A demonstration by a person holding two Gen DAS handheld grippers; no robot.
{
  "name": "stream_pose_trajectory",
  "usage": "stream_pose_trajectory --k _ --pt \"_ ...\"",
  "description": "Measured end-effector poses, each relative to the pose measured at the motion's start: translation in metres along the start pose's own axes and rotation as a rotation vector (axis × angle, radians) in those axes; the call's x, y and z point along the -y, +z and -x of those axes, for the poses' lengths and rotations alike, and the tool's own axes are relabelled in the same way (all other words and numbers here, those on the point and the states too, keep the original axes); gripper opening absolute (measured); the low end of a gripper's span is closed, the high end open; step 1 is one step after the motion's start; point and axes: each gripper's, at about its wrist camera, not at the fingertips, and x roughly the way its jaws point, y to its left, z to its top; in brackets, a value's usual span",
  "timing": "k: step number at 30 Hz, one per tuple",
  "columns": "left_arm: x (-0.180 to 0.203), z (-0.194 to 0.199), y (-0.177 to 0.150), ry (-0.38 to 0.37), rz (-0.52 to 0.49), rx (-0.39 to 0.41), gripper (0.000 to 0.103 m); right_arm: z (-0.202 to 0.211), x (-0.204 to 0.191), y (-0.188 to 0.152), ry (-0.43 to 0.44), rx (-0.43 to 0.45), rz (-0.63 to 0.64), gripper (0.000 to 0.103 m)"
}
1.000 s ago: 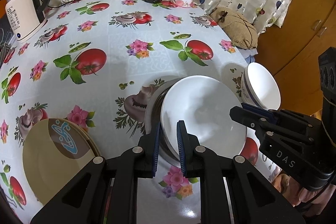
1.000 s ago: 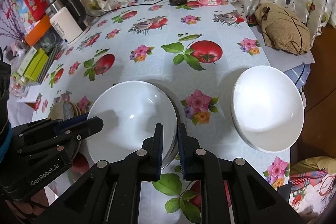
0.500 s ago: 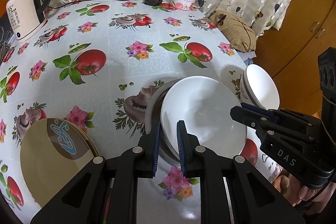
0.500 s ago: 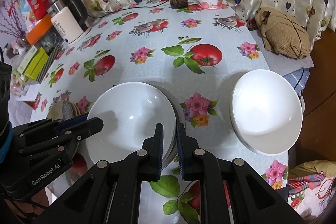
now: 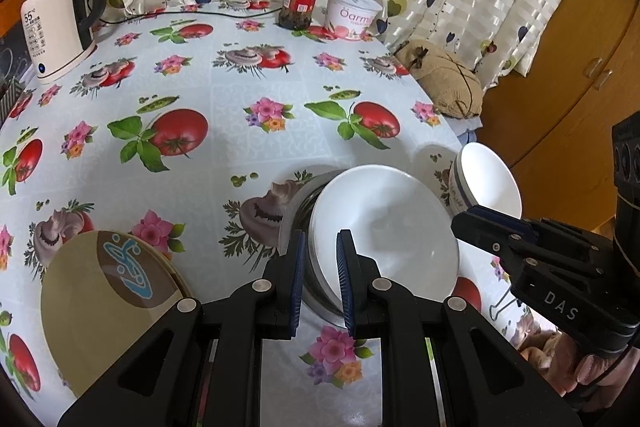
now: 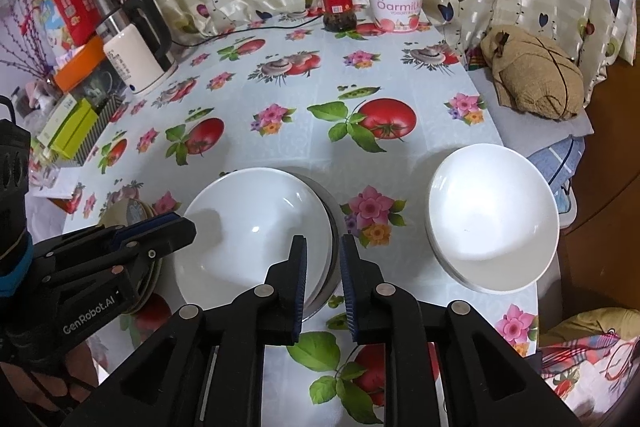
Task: Organize plates and bowls
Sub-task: 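Lower the white bowls beside the plates and open both tools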
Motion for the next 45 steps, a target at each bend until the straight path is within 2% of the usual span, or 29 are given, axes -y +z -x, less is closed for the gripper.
stream_pose_trajectory --k 13,45 --pt "0.011 0.023 -0.002 -0.024 0.001 0.054 0.017 0.032 -0.004 -0.007 0.024 0.061 0.002 0.021" --pt "0.030 0.036 -0.007 -0.030 -0.040 0.078 0.017 0.048 -0.003 -0.015 0.029 0.077 -0.002 0.024"
